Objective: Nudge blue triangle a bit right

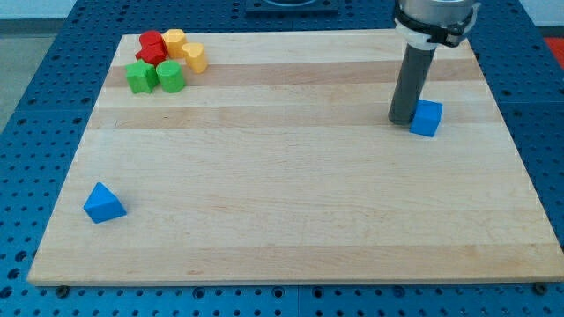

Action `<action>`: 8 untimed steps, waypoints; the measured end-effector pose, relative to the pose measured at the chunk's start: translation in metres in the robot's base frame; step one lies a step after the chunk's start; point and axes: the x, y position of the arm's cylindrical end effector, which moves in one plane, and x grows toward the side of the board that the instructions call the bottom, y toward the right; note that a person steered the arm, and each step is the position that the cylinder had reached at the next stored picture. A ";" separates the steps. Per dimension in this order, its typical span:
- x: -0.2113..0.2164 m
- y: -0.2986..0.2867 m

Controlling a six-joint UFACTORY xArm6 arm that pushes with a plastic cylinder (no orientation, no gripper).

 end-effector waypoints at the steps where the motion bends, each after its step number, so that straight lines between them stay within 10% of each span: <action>1: -0.034 -0.080; 5: 0.057 -0.448; 8: 0.156 -0.437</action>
